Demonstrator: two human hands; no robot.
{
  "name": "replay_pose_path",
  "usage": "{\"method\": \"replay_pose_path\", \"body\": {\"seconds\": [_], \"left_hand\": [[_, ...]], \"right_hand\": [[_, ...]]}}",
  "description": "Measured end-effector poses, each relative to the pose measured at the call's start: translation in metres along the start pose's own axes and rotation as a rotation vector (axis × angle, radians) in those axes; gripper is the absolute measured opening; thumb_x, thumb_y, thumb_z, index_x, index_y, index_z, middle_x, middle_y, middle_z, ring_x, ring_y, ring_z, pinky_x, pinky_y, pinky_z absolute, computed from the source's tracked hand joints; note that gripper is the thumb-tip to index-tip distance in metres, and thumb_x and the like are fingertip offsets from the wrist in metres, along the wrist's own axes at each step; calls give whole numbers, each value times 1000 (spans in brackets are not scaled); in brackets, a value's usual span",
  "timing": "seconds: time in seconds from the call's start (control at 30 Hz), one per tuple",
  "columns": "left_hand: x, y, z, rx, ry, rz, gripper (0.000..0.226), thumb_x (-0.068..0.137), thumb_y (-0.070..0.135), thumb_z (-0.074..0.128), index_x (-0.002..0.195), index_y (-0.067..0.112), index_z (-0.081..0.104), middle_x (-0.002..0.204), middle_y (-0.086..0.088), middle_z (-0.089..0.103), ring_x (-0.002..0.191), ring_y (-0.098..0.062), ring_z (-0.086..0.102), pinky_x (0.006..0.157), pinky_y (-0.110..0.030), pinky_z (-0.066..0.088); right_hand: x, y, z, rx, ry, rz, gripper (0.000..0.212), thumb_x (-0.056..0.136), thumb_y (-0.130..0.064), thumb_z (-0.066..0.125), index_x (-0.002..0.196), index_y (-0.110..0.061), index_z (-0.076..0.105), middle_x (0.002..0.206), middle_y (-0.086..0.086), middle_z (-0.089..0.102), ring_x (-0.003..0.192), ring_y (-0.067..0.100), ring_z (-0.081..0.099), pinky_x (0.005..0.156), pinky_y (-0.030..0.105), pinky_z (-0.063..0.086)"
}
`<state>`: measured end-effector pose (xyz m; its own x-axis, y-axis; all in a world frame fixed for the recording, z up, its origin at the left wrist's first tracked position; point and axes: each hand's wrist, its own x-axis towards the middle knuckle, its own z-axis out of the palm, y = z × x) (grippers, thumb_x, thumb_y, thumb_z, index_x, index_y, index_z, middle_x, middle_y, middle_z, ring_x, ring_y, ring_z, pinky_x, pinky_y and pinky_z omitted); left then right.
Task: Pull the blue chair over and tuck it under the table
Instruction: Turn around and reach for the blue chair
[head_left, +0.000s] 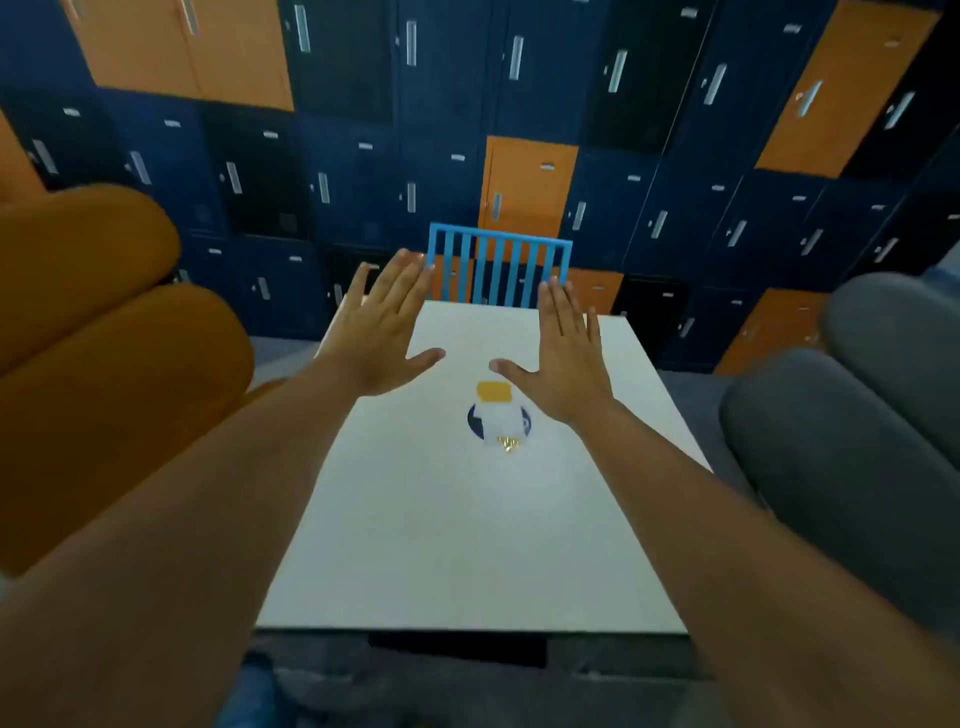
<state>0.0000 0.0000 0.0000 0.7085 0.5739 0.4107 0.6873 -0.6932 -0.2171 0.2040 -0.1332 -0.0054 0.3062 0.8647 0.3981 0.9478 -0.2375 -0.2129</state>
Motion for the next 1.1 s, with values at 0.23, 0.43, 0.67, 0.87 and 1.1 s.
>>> {"method": "replay_pose_path", "body": {"seconds": [0.23,0.43,0.67,0.87,1.1], "left_hand": [[-124,26,-1,31,-94,19,93,86,73,25,154,15,1,164,-6,2,151,-27,-1,115,-51,-4],[-223,30,-18,-45,-198,77,92,87,72,24,154,14,-1,164,-6,-1,150,-26,-5,118,-53,-1],[-332,5,-35,-59,-244,167,91,88,70,23,154,13,0,163,-7,4,151,-25,-2,118,-50,0],[-420,-24,-42,-108,-293,188,93,85,72,24,154,14,0,163,-6,4,150,-23,-4,119,-52,3],[-526,-68,-57,-126,-318,239,95,85,71,30,154,14,2,163,-4,6,150,-22,-2,119,-53,5]], "right_hand": [[-134,-40,10,38,-128,21,105,84,-67,52,155,-8,2,165,6,-1,152,23,-5,122,47,0],[-238,-88,20,24,-227,112,106,84,-69,49,155,-8,-1,165,7,-3,152,22,-8,123,48,-1],[-331,-168,18,51,-217,188,106,83,-69,50,155,-9,1,165,7,-2,152,22,-6,122,47,0],[-406,-235,22,76,-262,215,108,82,-71,50,155,-8,0,165,6,-2,152,21,-7,122,46,-1],[-498,-326,39,136,-256,298,109,81,-70,53,155,-9,2,165,6,1,152,20,-4,123,46,0]]}}
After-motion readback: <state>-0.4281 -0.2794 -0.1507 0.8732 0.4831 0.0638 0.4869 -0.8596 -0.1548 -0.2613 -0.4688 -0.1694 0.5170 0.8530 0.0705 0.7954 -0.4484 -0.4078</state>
